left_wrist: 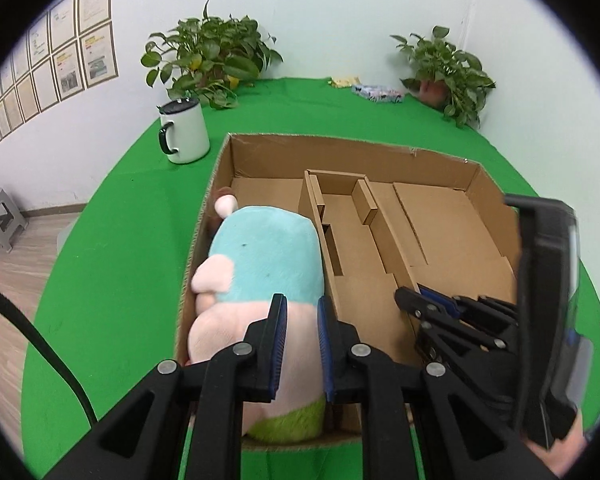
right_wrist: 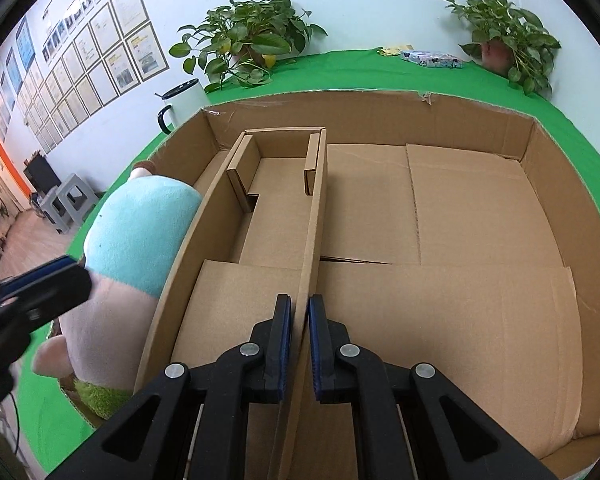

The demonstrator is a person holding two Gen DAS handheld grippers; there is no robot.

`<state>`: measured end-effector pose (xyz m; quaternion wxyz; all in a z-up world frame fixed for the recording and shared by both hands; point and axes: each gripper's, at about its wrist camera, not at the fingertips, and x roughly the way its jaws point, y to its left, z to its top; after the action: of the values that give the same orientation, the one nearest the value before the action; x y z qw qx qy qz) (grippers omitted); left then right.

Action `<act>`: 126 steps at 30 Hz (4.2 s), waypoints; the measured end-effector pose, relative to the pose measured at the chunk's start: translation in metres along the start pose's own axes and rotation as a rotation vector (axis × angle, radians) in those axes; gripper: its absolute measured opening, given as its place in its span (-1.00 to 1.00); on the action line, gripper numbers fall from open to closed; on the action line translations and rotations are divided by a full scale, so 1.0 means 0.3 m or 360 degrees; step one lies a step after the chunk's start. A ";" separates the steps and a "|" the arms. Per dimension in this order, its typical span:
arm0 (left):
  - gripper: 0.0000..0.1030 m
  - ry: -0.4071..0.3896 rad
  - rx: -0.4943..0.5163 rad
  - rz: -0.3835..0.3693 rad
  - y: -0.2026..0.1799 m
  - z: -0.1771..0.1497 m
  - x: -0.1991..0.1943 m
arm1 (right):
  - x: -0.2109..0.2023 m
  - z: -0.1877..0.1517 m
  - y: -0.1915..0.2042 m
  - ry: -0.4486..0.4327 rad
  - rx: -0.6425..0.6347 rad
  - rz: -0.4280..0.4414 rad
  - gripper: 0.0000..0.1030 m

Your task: Organize objects

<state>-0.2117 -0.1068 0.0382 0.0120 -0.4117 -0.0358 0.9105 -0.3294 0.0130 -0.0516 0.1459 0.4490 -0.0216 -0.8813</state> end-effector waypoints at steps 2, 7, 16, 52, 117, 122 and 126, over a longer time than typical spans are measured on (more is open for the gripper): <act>-0.72 -0.0027 0.0006 -0.0008 -0.003 -0.011 -0.021 | -0.012 -0.008 0.015 0.0002 -0.0028 -0.0012 -0.85; -0.54 -0.0132 0.0018 -0.0022 -0.020 -0.050 -0.089 | -0.080 -0.045 0.006 -0.0032 -0.0049 -0.0020 -0.69; 0.60 -0.0667 -0.0009 -0.0007 -0.089 -0.206 -0.350 | -0.547 -0.314 -0.006 -0.0504 -0.0248 -0.0259 0.98; 0.60 -0.0419 0.0040 -0.0063 -0.177 -0.531 -0.388 | -0.881 -0.878 -0.154 -0.0496 -0.0175 0.0053 0.98; -0.34 0.0446 -0.0150 -0.0600 -0.289 -0.508 0.063 | -0.642 -1.085 0.029 -0.0140 -0.0191 -0.0125 0.02; -0.39 0.0391 -0.0112 -0.0552 -0.313 -0.492 0.025 | -0.644 -1.090 0.035 -0.0133 -0.0195 -0.0135 0.02; -0.45 0.0304 -0.0079 -0.0551 -0.327 -0.460 -0.043 | -0.639 -1.086 0.031 -0.0114 -0.0182 -0.0144 0.02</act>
<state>-0.1003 -0.0020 -0.0356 0.1616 -0.4841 -0.1273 0.8505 0.0390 0.0875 -0.0936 0.1305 0.4086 0.0440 -0.9023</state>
